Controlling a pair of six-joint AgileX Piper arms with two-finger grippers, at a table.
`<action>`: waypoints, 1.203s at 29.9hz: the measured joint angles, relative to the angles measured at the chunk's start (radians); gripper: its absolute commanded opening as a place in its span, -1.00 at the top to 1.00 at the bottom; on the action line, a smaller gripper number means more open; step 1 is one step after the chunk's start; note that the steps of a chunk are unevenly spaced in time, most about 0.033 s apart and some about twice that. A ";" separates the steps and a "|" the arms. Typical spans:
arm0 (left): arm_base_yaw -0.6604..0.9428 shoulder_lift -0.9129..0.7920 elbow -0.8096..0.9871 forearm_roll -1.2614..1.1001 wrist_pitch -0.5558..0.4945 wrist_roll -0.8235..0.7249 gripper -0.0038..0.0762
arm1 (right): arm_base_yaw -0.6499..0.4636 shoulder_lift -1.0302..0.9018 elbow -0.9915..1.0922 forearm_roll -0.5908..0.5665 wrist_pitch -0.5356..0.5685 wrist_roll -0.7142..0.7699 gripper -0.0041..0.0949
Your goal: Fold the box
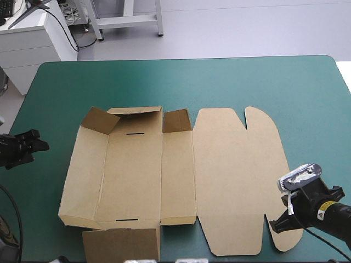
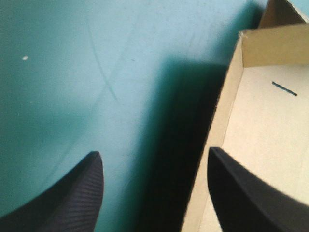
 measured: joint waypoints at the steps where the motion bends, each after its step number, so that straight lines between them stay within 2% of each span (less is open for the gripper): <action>1: -0.011 0.001 0.015 -0.016 0.000 0.016 -0.21 | 0.000 0.000 0.000 0.000 0.000 0.000 0.96; 15: -0.179 0.001 0.253 -0.058 -0.014 0.070 -0.21 | 0.000 0.000 0.000 0.002 -0.001 0.000 0.96; 31: -0.193 0.001 0.438 -0.057 -0.029 0.074 -0.20 | 0.000 0.000 0.000 0.009 0.000 0.000 0.96; 36: -0.193 -0.001 0.448 -0.062 -0.040 0.092 -0.08 | 0.000 0.000 0.000 0.009 0.001 0.000 0.96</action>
